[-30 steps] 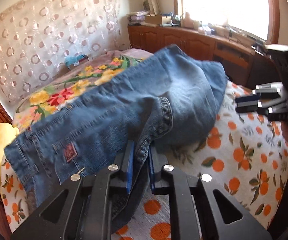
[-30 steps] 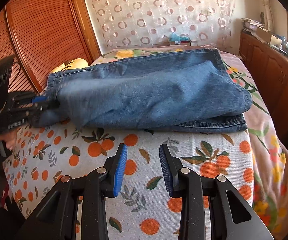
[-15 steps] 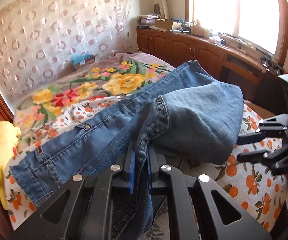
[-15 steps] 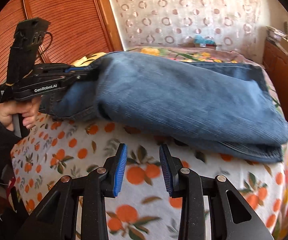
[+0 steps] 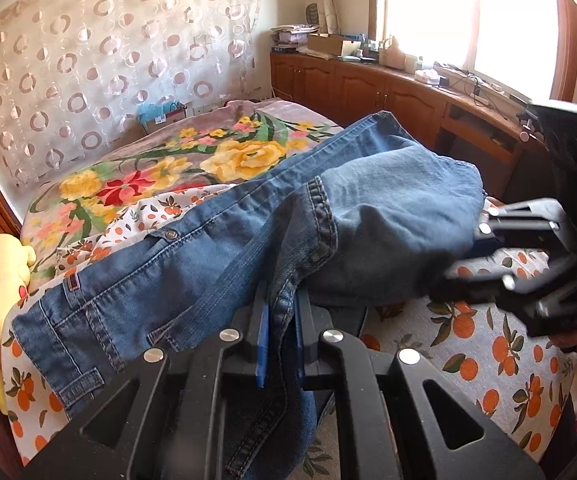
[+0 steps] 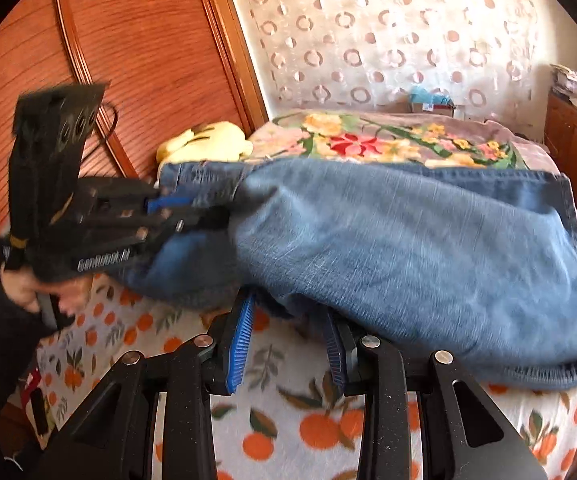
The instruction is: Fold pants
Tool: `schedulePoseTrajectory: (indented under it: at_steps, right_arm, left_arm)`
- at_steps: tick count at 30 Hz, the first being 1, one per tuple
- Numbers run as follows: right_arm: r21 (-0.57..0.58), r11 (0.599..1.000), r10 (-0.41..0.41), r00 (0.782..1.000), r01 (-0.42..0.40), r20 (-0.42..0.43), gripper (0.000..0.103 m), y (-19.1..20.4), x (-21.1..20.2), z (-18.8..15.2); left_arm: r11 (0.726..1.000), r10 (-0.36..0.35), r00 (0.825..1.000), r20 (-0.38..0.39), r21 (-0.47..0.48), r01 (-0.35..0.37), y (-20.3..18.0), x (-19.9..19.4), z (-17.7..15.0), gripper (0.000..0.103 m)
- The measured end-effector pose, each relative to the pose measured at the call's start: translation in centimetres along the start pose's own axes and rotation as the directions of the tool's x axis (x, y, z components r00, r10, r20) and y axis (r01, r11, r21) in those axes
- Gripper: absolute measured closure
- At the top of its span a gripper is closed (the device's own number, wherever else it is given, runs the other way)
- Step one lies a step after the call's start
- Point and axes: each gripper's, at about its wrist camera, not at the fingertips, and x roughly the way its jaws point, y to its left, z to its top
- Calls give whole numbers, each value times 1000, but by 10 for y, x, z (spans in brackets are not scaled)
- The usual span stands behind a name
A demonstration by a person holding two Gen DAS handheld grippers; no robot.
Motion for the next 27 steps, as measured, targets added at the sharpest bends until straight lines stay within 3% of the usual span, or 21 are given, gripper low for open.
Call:
schedulePoseTrajectory:
  at_steps: [2,6,13,15,22,24,27]
  right_arm:
    - [-7,1000,-26,999,26,19,93,-3,2,7]
    - [-7,999,-38,998,39,57,100,-17,3,24]
    - [0,995,-100,995,100,14,101,-27,42,42]
    - [27,997,-76,997,77,-15,101,-27,50,42]
    - [43,999,-26,999,27,-32,95,-31,25,28]
    - [30,999,-44,998,46,-45,86,-29,16,22]
    - [-4,999,-45,998,45,-53,82,-24,13,15]
  left_arm:
    - [1000,-3,1000,-2,1,3,0,-3,-3,92]
    - [1000,-14,1000,-1,-13,14,-5,-15,-14,87]
    - [1000,14,1000,-17,14,-14,-16,-18,-27,86]
    - [1000,27,999,-38,-7,-27,-9,-12,-30,86]
    - [999,6,1000,-27,-40,-7,1,-14,-34,86]
    - [999,4,1000,-16,-49,-5,1,-19,-36,86]
    - [998,3,1000,-4,-63,-3,-1,-27,-40,85]
